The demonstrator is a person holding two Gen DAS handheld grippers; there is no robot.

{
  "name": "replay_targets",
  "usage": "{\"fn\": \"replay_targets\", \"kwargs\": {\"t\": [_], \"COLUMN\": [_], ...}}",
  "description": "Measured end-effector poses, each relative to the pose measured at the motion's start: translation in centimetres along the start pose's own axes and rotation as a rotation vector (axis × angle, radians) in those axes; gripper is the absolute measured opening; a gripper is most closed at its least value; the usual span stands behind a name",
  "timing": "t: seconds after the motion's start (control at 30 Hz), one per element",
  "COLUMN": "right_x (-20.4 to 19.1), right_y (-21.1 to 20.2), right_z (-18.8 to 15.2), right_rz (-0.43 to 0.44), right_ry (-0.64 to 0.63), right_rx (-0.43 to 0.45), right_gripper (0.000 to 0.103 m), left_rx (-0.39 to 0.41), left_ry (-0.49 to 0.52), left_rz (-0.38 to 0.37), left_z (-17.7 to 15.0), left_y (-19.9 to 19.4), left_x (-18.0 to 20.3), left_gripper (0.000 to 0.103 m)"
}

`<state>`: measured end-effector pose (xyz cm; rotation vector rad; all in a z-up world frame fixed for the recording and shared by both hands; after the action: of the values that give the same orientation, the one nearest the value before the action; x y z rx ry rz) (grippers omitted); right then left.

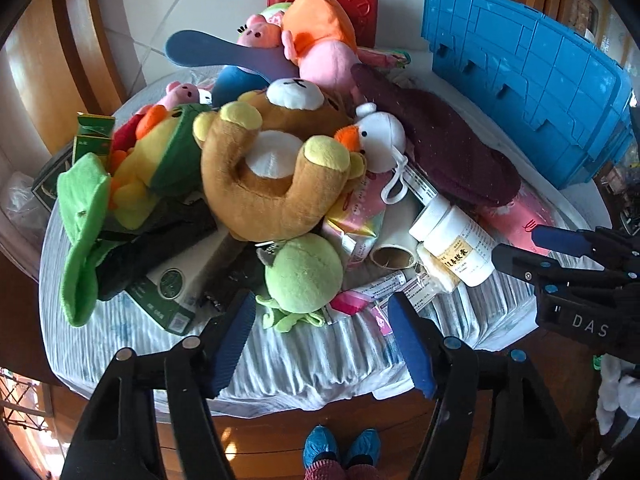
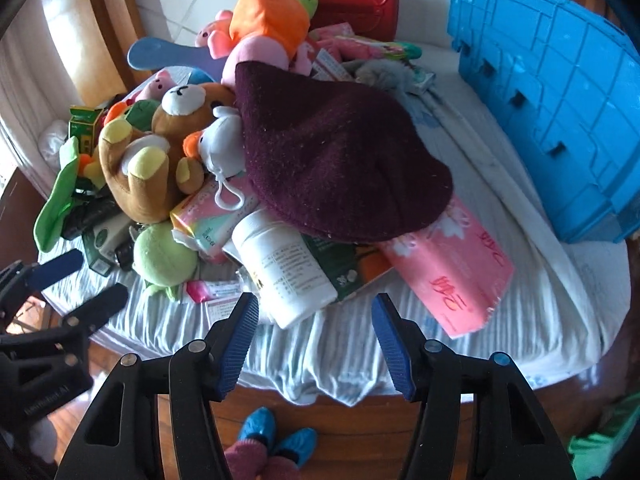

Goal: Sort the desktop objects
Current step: 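Move both tools toward the pile of items on the table, then grasp the white medicine bottle with the right tool while the left tool grasps the pink-white medicine box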

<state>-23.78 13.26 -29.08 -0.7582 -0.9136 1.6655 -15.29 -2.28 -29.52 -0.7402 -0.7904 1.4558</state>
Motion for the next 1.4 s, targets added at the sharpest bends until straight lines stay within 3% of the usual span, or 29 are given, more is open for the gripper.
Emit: {"fn": "replay_targets", "kwargs": {"t": [0.37,0.63,0.8,0.93,1.13,1.4], "right_x": [-1.7,0.6,2.7,3.8,6.6,8.3], "right_y": [5.2,4.2,3.8,3.7,4.7,4.5], "right_z": [0.0,-1.8,-3.3,-4.0,-4.9,-4.4], "right_rz": [0.004,-0.011,0.017,0.013,0.028,0.04], "right_ry": [-0.047,0.02,0.067,0.058,0.111,0.14], "right_rx": [-0.069,-0.047,-0.041,-0.036,-0.044,-0.027], "right_gripper": [0.057,0.052,0.052,0.047,0.046,0.046], "left_rx": [-0.051,-0.057,-0.09,-0.111,-0.121,-0.092], "left_ry": [0.014,0.119,0.198,0.176,0.174,0.175], "left_rz": [-0.069,-0.172,-0.17,-0.16,-0.182,-0.172], "left_z": [-0.7,-0.9,-1.5,-1.7,-1.9,0.4], "left_y": [4.1,4.8,6.4,8.4,8.7,10.4], "left_x": [0.3,3.7,6.8,7.6,9.4,11.9], "left_gripper": [0.068,0.068,0.068,0.049,0.041,0.041]}}
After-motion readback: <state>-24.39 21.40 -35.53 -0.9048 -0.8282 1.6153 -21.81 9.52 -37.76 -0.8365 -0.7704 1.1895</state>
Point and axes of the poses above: each gripper's, at about its wrist camera, not at the fingertips, and y roughly the way its jaws point, x to its right, z to its top, the point moved 5 cm from there along y, roughly the way its jaws point, and after that the axes turned 2 degrees about x, right-handed, at the moved point
